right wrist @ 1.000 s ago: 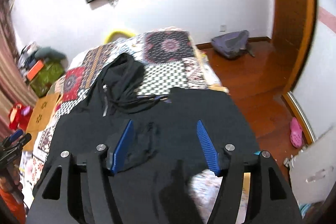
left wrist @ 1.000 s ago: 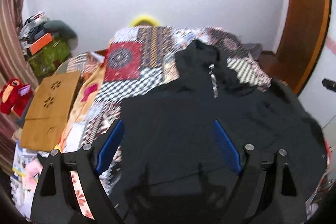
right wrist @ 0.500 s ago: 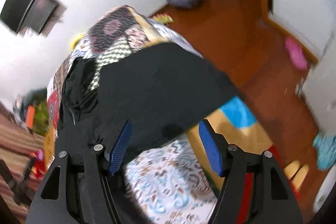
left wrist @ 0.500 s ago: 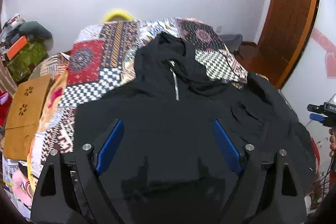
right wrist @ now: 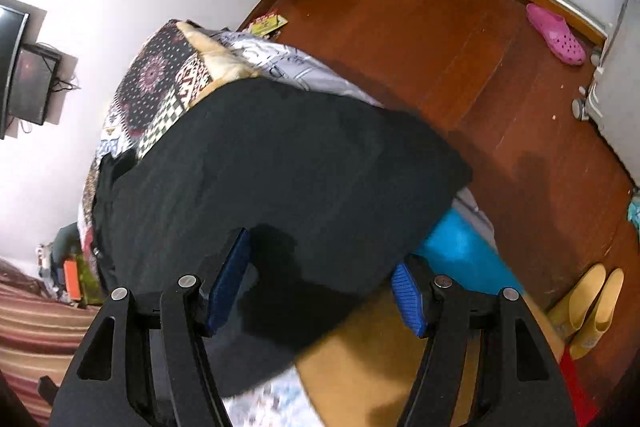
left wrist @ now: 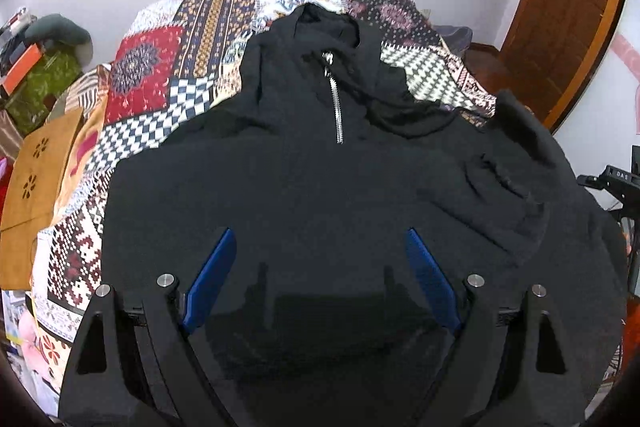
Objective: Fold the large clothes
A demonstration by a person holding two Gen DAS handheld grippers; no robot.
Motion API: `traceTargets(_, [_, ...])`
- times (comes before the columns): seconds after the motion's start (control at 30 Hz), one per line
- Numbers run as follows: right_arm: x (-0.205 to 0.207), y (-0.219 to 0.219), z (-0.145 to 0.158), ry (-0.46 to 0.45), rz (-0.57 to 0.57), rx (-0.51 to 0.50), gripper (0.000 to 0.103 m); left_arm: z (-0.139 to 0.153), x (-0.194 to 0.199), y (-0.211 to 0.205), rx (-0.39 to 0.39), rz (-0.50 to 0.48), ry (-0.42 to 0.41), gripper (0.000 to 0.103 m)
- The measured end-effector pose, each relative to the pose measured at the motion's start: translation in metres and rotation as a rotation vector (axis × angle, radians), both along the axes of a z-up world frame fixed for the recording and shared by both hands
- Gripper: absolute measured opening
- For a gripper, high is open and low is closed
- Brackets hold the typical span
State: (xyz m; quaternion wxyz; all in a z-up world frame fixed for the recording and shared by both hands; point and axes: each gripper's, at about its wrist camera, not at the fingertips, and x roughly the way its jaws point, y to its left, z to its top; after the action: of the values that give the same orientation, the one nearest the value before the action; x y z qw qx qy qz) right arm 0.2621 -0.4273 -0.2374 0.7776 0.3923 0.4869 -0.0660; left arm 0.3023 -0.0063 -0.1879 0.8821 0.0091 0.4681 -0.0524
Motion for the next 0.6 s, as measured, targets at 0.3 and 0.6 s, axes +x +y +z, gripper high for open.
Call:
traceTargets(0.3, [-0.001, -0.003, 0.017, 0.003, -0.032, -0.132, 0.013, -0.002, -0.003, 0.01, -0.014, 0.024, 0.005, 0.086])
traceTargets(0.6, [-0.015, 0.041, 0.123, -0.221, 0.072, -0.301, 0.007, 0.021, -0.026, 0.026, -0.007, 0.029, -0.048, 0.086])
